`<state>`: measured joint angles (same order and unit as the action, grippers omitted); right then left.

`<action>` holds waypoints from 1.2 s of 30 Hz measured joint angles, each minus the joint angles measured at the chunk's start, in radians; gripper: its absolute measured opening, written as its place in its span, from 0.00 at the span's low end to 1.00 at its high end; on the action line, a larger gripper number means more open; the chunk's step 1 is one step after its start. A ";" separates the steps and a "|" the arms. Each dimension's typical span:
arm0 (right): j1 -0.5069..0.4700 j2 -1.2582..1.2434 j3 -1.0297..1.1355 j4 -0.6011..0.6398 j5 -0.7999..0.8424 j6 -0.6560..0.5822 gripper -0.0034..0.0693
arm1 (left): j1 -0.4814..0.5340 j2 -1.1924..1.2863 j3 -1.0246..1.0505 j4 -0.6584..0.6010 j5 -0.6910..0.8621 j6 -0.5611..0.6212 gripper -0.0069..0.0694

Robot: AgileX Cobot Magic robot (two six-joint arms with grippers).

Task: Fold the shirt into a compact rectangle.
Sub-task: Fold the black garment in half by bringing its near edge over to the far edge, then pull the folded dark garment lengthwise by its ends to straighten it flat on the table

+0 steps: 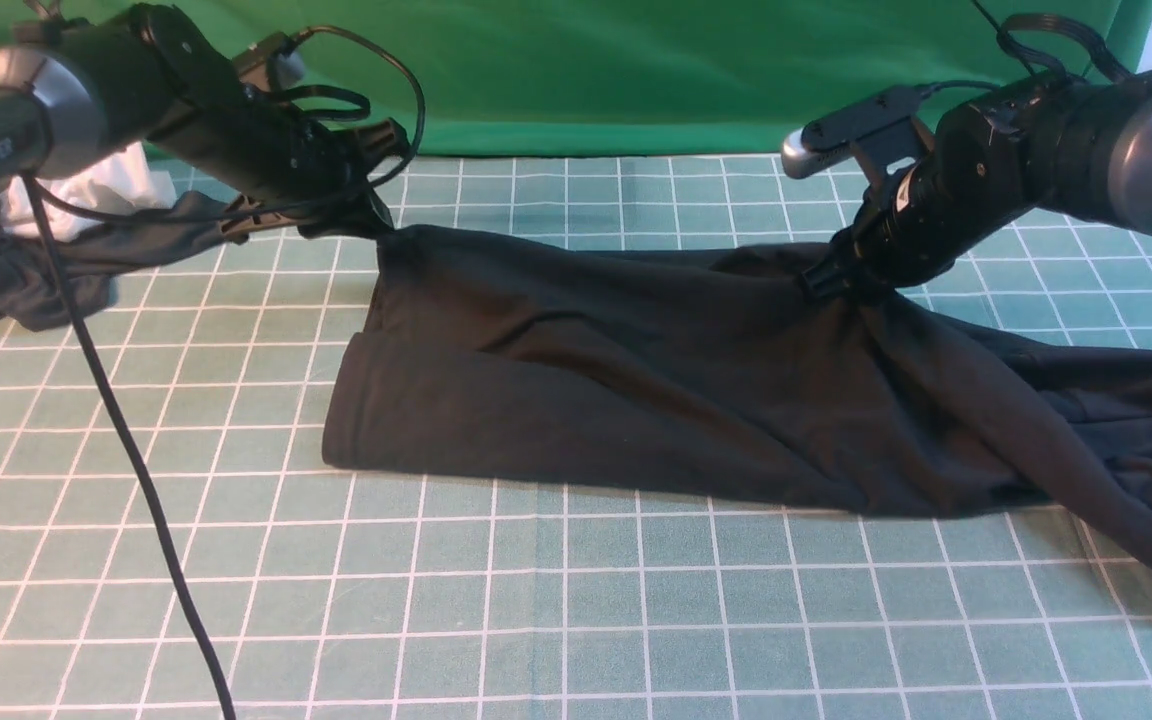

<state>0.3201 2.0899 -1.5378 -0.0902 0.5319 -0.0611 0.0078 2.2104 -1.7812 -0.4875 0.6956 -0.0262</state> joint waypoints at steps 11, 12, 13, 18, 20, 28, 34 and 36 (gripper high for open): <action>0.000 0.001 -0.007 -0.001 -0.089 -0.007 0.37 | 0.023 0.000 0.000 0.004 -0.042 -0.060 0.11; 0.000 0.001 -0.007 -0.002 -0.092 -0.008 0.37 | 0.023 0.000 0.000 0.007 -0.048 -0.066 0.11; 0.000 0.001 -0.007 -0.002 -0.095 -0.008 0.38 | 0.023 0.000 0.000 0.008 -0.055 -0.069 0.11; 0.000 0.001 -0.013 -0.003 -0.088 -0.040 0.38 | 0.023 0.001 -0.020 0.014 -0.037 -0.065 0.11; 0.000 0.002 -0.031 -0.003 -0.061 -0.049 0.39 | 0.023 0.001 -0.047 0.017 0.012 -0.056 0.11; -0.001 0.002 -0.268 0.000 0.174 -0.050 0.38 | 0.023 0.000 -0.269 0.107 0.298 -0.046 0.18; -0.001 0.002 -0.466 0.024 0.422 -0.049 0.20 | 0.022 -0.010 -0.277 0.087 0.512 -0.026 0.37; -0.002 0.002 -0.499 0.027 0.512 -0.053 0.11 | 0.022 -0.033 -0.249 0.087 0.513 -0.022 0.42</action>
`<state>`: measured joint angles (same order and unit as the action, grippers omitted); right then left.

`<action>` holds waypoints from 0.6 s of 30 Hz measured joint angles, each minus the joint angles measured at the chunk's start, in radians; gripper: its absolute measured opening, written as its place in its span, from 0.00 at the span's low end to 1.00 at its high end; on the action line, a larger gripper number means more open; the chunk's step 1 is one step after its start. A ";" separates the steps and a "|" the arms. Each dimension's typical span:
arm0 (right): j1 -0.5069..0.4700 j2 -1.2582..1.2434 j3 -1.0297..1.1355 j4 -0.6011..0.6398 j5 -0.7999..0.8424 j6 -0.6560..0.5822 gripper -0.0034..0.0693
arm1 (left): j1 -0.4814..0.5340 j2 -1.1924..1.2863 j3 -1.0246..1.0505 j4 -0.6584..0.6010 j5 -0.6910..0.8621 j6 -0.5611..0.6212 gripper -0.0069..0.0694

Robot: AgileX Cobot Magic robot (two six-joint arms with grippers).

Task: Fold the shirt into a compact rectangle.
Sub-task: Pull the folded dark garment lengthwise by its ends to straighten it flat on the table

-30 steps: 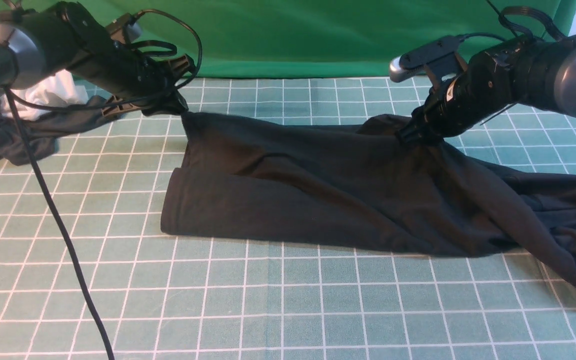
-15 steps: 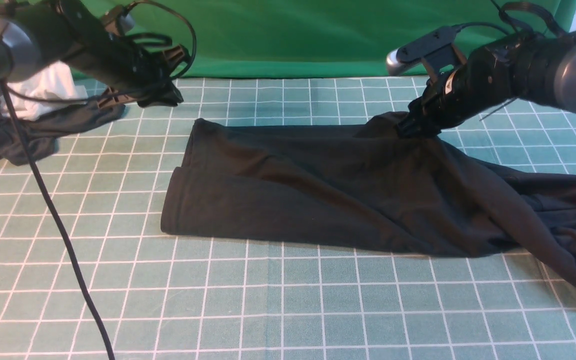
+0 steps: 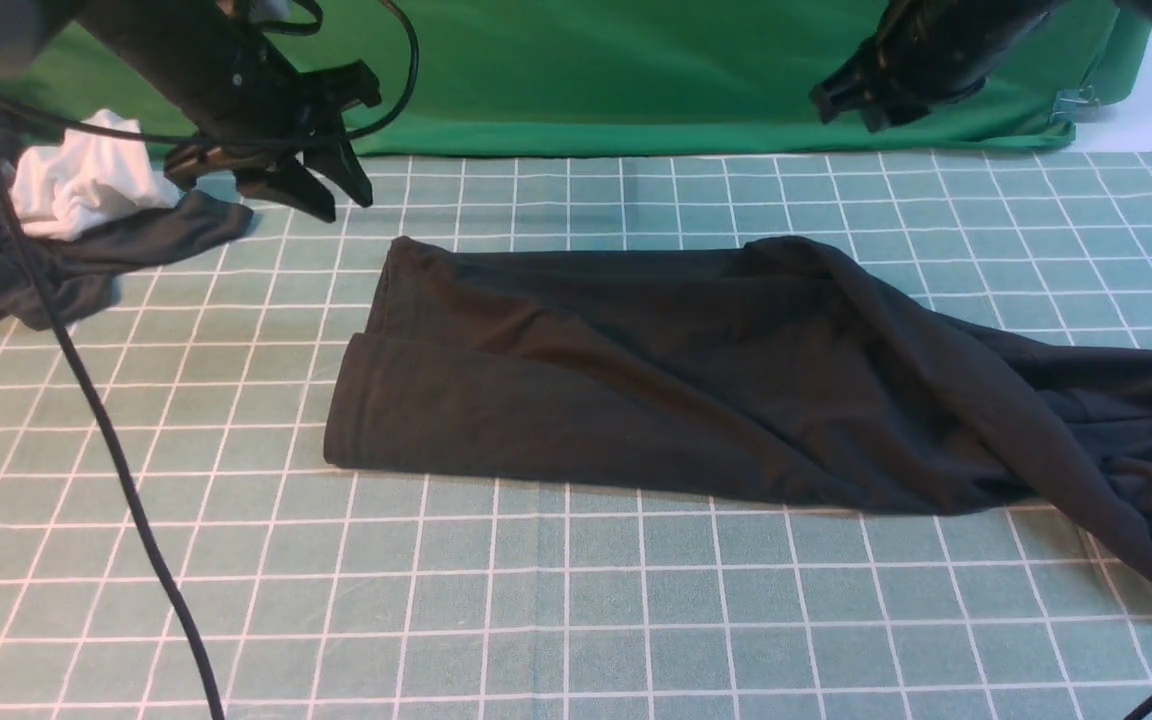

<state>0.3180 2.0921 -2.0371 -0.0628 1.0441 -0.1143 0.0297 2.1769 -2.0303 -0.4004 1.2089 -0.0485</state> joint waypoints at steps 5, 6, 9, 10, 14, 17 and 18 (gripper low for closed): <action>-0.017 -0.021 0.006 0.026 0.143 -0.025 0.07 | -0.001 -0.131 0.169 0.022 -0.002 0.014 0.47; -0.024 -0.057 0.059 0.063 0.153 -0.026 0.06 | -0.002 -0.203 0.285 0.030 -0.001 0.015 0.47; -0.028 -0.161 0.185 0.111 0.161 -0.026 0.06 | -0.016 -0.274 0.460 0.028 -0.005 0.022 0.48; -0.028 -0.222 0.261 0.125 0.159 -0.026 0.06 | -0.032 -0.291 0.540 0.025 -0.032 0.027 0.48; -0.028 -0.368 0.445 0.137 0.136 -0.026 0.06 | -0.080 -0.297 0.667 0.034 -0.142 0.037 0.48; -0.029 -0.475 0.589 0.134 0.115 -0.026 0.06 | -0.115 -0.296 0.704 0.091 -0.248 0.023 0.48; -0.029 -0.498 0.630 0.134 0.110 -0.026 0.06 | -0.121 -0.296 0.705 0.111 -0.275 0.010 0.48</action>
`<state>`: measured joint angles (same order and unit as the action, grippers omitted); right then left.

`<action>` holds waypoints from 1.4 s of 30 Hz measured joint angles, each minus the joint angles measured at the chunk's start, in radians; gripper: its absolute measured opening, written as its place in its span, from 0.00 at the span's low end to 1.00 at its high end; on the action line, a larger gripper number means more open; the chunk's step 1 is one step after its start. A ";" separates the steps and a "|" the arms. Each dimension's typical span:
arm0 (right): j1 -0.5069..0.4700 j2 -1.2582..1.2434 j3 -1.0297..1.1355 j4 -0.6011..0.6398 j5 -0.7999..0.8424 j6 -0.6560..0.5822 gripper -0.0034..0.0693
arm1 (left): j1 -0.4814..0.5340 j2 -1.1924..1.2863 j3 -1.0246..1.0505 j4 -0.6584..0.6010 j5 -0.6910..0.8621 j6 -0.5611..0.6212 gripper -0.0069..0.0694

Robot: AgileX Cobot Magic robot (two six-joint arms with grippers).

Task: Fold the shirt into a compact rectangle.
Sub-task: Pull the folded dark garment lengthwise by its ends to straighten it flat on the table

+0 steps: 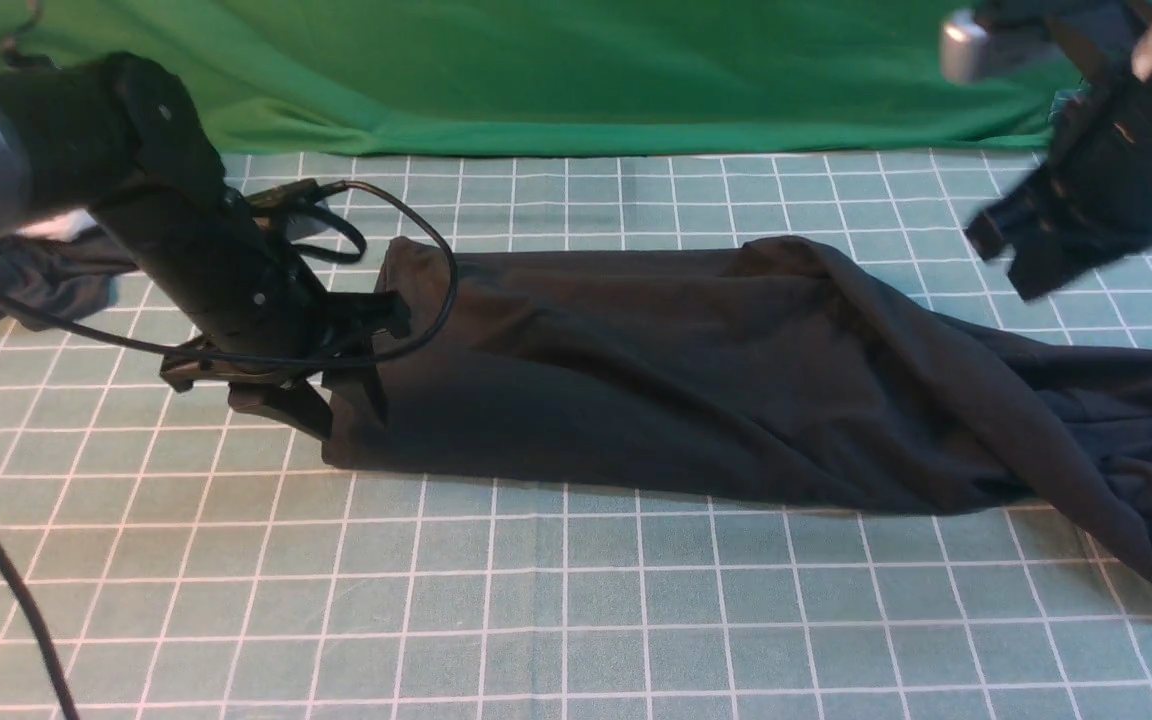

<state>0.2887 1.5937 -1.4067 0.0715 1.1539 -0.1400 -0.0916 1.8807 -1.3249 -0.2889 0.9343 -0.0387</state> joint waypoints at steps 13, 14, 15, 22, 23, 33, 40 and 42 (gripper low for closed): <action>0.000 -0.118 0.377 -0.031 -0.151 0.024 0.17 | -0.016 0.012 0.002 0.101 -0.060 -0.067 0.48; 0.000 -0.118 0.404 -0.045 -0.178 0.027 0.20 | -0.016 0.012 0.002 0.100 -0.060 -0.067 0.48; 0.000 -0.117 0.430 -0.062 -0.202 0.031 0.25 | -0.016 0.012 0.002 0.098 -0.060 -0.067 0.48; 0.000 -0.054 0.548 -0.307 -0.323 0.201 0.59 | -0.017 0.013 0.002 0.098 -0.053 -0.067 0.48; 0.000 -0.051 0.548 -0.311 -0.327 0.201 0.59 | -0.017 0.013 0.002 0.098 -0.053 -0.067 0.48; 0.000 0.133 0.550 -0.481 -0.437 0.345 0.36 | -0.017 0.013 0.002 0.098 -0.053 -0.067 0.48; 0.000 0.098 0.493 -0.554 -0.347 0.350 0.09 | -0.017 0.013 0.002 0.098 -0.032 -0.063 0.48; -0.007 0.090 0.462 -0.575 -0.299 0.349 0.09 | -0.017 0.013 0.002 0.095 -0.022 -0.055 0.48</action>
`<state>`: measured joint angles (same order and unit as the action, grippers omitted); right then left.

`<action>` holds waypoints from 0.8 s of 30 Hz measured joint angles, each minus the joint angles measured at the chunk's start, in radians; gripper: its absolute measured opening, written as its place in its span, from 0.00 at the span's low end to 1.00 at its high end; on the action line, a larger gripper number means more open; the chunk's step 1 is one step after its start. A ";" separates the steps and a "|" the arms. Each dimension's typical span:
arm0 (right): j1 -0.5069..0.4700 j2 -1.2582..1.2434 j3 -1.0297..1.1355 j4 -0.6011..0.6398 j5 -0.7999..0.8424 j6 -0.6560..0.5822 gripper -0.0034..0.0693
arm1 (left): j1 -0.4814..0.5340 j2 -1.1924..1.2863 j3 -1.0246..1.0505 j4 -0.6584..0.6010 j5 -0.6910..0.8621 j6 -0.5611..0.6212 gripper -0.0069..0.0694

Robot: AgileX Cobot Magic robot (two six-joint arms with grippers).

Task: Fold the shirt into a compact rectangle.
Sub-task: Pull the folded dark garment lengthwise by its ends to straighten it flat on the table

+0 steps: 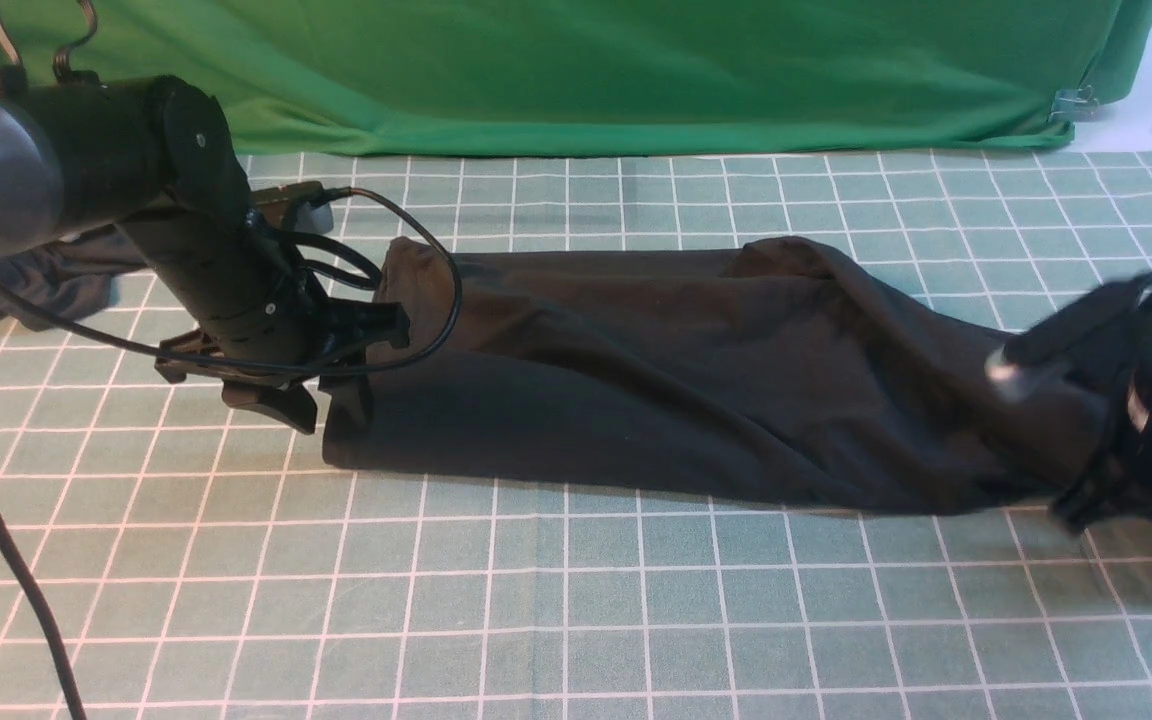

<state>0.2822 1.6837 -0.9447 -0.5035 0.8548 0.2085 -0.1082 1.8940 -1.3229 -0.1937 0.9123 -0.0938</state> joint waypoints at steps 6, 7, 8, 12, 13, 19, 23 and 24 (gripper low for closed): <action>-0.122 -0.006 -0.146 -0.020 0.057 -0.058 0.09 | -0.001 0.000 0.000 -0.020 -0.007 0.012 0.48; -0.126 -0.006 -0.147 -0.020 0.051 -0.060 0.09 | -0.001 0.000 0.000 -0.020 -0.007 0.012 0.48; -0.165 0.002 -0.157 -0.020 0.024 -0.064 0.11 | -0.001 0.000 0.000 -0.020 -0.008 0.014 0.48; -0.253 0.051 -0.162 -0.021 -0.090 -0.071 0.29 | -0.001 0.000 0.000 -0.024 -0.008 0.015 0.48; -0.257 0.055 -0.162 -0.022 -0.104 -0.071 0.30 | -0.001 0.000 0.000 -0.024 -0.008 0.015 0.48; -0.340 0.141 -0.196 -0.033 -0.227 -0.056 0.58 | -0.001 -0.026 0.000 -0.045 0.031 0.015 0.48; -0.350 0.122 -0.304 -0.037 -0.181 -0.033 0.58 | -0.001 -0.107 0.000 -0.042 0.077 0.015 0.48; -0.350 0.111 -0.344 -0.036 -0.153 -0.024 0.58 | -0.001 -0.129 0.000 -0.040 0.091 0.015 0.48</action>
<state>-0.0673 1.7946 -1.2886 -0.5399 0.7017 0.1843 -0.1091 1.7652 -1.3229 -0.2336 1.0030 -0.0785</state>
